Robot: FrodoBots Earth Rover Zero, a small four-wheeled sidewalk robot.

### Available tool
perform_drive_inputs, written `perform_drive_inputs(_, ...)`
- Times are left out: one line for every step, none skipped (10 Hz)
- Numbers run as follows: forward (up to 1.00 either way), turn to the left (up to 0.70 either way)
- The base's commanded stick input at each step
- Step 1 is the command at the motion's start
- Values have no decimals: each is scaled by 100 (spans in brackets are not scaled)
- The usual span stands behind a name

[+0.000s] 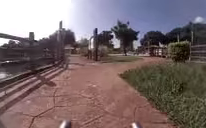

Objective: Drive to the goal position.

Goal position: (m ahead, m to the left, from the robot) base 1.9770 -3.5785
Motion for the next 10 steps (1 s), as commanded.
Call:
perform_drive_inputs(50,0)
perform_drive_inputs(50,0)
perform_drive_inputs(50,0)
perform_drive_inputs(50,0)
perform_drive_inputs(50,0)
perform_drive_inputs(50,0)
perform_drive_inputs(50,0)
perform_drive_inputs(50,0)
perform_drive_inputs(50,0)
perform_drive_inputs(50,0)
